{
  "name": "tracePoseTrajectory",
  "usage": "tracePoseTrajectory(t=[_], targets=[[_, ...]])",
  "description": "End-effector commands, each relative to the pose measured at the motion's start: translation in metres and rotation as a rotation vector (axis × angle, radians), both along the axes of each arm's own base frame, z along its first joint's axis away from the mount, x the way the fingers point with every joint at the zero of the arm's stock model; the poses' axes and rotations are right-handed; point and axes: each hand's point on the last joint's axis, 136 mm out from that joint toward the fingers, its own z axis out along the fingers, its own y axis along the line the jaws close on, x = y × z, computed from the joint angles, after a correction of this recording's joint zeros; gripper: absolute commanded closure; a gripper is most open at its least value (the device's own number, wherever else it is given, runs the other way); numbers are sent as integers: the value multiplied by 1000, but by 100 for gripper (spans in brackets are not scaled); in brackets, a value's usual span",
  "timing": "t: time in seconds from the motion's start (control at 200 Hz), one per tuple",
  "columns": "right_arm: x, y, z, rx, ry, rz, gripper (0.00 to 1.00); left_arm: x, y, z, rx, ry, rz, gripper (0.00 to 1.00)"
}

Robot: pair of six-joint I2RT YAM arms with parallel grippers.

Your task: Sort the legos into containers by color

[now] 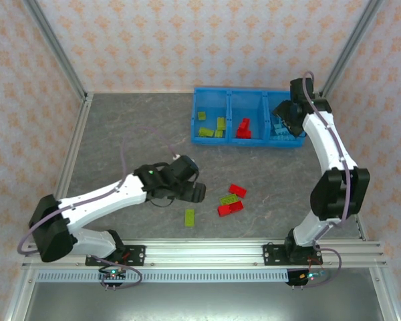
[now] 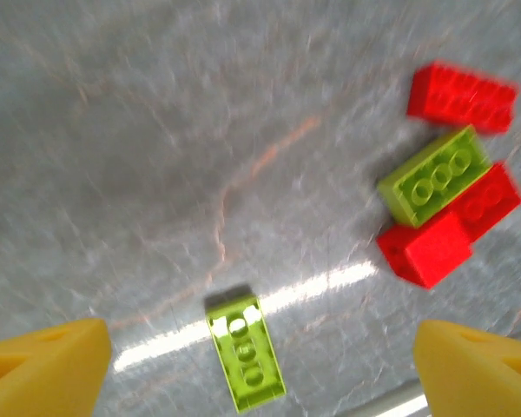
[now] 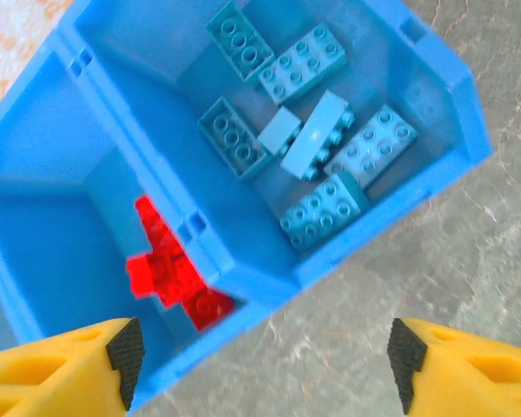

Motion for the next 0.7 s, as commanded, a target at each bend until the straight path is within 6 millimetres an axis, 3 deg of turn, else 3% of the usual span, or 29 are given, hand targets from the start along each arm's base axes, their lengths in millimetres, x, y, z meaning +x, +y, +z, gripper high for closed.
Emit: tracePoseTrajectory(t=[0.0,0.075,0.24,0.385,0.696], targets=[[-33,13,-23,-6,142,92,22,-17,3,-22,106,111,50,8],[-45,16,-31,-3,175,112,20,-24,7,-40,199,129,22,8],[-46,25,-35,34,146,151,17,-35,9,-78,260,194,7,13],[-42,24,-35,25,161,156,16,-35,3,-88,242,201,-6,29],[-41,22,-26,9,156,155,16,-34,-1,-104,264,293,-15,48]])
